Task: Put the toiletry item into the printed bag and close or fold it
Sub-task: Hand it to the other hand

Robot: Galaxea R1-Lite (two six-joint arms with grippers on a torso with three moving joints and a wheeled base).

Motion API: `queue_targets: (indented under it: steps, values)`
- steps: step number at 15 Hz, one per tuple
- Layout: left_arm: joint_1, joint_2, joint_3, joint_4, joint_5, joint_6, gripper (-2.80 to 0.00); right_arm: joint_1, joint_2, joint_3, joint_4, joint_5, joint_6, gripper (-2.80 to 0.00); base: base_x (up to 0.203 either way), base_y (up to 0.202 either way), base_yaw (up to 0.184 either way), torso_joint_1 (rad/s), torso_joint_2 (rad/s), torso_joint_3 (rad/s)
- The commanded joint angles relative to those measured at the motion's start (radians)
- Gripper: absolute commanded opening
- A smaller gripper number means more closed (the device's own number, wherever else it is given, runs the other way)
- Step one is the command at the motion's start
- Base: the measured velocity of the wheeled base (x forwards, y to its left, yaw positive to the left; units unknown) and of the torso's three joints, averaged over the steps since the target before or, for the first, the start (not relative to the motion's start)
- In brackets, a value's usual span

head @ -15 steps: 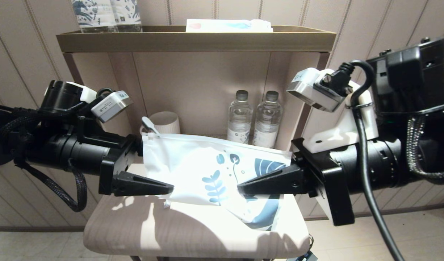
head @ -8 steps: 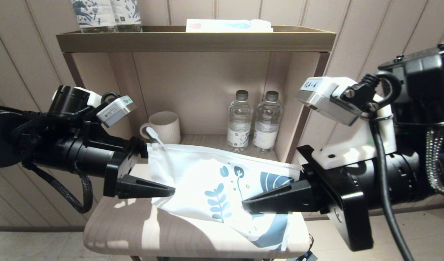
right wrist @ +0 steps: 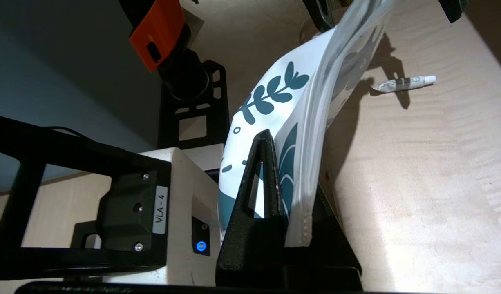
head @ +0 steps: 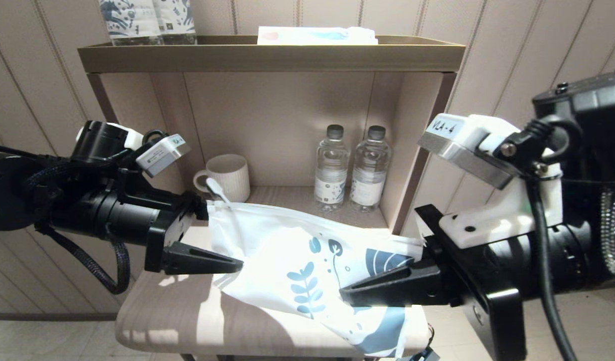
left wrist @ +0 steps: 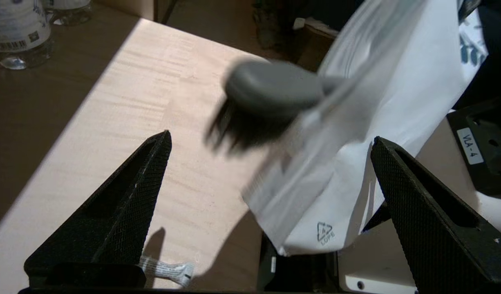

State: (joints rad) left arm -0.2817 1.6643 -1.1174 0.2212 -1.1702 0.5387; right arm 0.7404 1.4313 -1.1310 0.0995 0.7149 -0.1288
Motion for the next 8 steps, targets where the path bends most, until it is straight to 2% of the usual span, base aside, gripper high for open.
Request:
queue_targets:
  steps: [1, 6, 8]
  values:
    - [0.005, -0.021, -0.005, 0.001, -0.01, -0.004, 0.0, 0.0, 0.047, 0.026, -0.026, 0.004, -0.038, -2.8, 0.0, 0.0, 0.0, 0.0, 0.0, 0.0]
    - [0.019, -0.028, -0.015, 0.004, -0.025, -0.006, 0.0, -0.039, 0.111, 0.076, -0.196, 0.002, -0.085, -2.8, 0.0, 0.0, 0.0, 0.0, 0.0, 0.0]
    - [0.022, -0.026, -0.015, 0.003, -0.025, -0.005, 0.0, -0.049, 0.112, 0.074, -0.222, 0.005, -0.112, -2.8, 0.0, 0.0, 0.0, 0.0, 0.0, 0.0]
